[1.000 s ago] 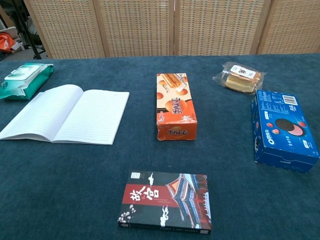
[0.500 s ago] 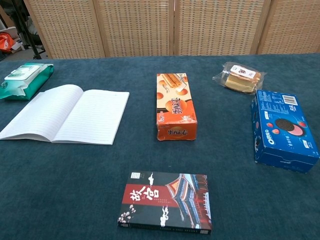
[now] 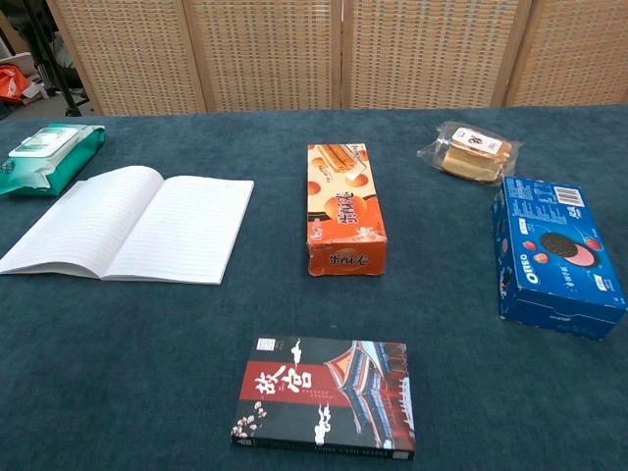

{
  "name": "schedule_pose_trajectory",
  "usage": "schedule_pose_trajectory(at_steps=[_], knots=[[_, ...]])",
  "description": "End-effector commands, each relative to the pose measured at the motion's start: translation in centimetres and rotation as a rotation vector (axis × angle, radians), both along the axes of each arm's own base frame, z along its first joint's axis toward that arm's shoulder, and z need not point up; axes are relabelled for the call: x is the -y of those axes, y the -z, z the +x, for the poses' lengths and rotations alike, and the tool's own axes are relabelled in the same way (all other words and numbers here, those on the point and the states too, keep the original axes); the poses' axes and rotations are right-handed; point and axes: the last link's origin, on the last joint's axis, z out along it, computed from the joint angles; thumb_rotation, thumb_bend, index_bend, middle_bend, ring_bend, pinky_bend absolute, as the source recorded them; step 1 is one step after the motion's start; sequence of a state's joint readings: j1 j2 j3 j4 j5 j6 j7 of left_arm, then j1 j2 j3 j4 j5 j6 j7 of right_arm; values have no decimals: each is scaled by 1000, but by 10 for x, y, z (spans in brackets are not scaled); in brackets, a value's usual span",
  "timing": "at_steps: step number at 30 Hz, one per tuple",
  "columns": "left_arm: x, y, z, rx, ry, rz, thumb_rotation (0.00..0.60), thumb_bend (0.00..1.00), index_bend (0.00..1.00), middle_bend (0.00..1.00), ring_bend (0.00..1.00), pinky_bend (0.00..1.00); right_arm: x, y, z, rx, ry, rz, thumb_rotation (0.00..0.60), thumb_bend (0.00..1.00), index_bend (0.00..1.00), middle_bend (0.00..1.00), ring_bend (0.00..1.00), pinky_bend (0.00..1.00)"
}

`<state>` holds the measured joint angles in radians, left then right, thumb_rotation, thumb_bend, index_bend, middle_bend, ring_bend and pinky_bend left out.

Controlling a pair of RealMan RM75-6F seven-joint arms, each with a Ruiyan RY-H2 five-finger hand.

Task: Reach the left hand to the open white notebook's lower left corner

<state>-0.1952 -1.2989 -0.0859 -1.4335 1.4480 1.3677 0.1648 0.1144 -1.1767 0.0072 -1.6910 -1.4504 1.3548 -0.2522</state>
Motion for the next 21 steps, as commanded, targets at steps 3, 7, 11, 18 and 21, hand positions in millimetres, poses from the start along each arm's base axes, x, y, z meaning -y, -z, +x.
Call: schedule_pose_trajectory(at_steps=[3,7,11,18,21], knots=[[-23,4,1,-25,17,-10,600,102,0,0,0,0,0,0,0,0,1,2,600,53,0,0,0,0],[-39,12,2,-37,26,-47,600,102,0,0,0,0,0,0,0,4,1,0,600,53,0,0,0,0],[-53,24,4,-58,43,-106,600,105,0,0,0,0,1,0,0,4,2,1,600,53,0,0,0,0],[-66,41,9,-76,59,-148,600,112,0,0,0,0,1,0,0,5,3,1,600,53,0,0,0,0],[-71,48,11,-76,65,-157,600,116,0,0,0,0,1,0,0,6,2,2,600,53,0,0,0,0]])
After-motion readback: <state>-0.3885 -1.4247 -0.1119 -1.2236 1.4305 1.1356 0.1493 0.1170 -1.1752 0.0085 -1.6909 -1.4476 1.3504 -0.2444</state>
